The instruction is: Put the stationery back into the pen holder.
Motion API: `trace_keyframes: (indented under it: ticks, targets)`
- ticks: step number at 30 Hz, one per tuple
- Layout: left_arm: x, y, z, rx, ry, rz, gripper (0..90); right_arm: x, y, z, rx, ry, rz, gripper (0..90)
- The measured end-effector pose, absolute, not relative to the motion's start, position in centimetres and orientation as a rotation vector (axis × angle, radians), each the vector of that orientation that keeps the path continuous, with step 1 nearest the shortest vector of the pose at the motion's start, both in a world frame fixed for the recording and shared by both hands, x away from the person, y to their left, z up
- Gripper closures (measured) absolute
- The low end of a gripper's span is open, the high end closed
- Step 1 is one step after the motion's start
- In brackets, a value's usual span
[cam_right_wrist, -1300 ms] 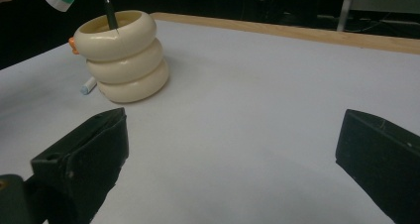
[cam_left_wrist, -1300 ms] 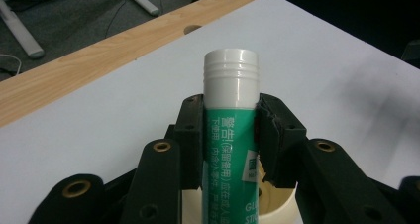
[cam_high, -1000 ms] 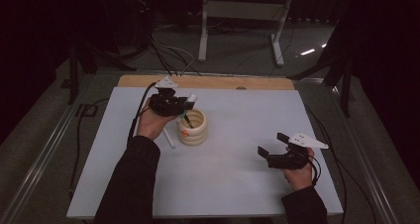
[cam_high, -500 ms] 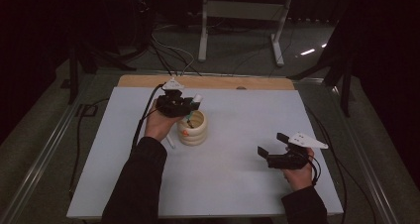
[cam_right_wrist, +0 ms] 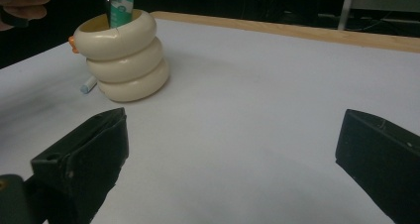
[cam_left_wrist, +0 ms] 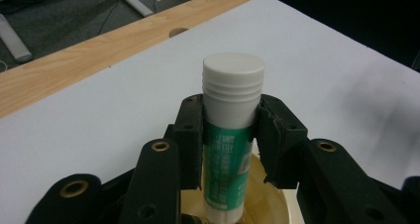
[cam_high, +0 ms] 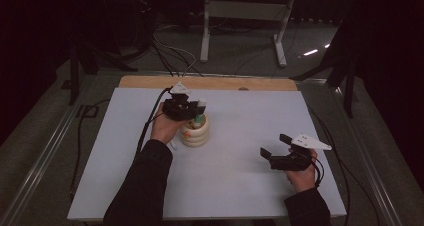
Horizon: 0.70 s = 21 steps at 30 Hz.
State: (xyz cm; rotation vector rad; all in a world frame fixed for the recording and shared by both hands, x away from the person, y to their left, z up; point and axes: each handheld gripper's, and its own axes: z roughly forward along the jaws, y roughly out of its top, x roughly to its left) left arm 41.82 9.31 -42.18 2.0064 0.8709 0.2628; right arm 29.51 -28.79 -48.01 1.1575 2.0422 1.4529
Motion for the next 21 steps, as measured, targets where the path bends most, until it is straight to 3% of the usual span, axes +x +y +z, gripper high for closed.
trace_keyframes:
  ticks: [21]
  targets:
    - [41.5, 9.6, -43.9, 2.063, 0.901, 0.269, 65.3, 29.5, -28.7, -48.0, 1.153, 2.048, 1.451, 0.4]
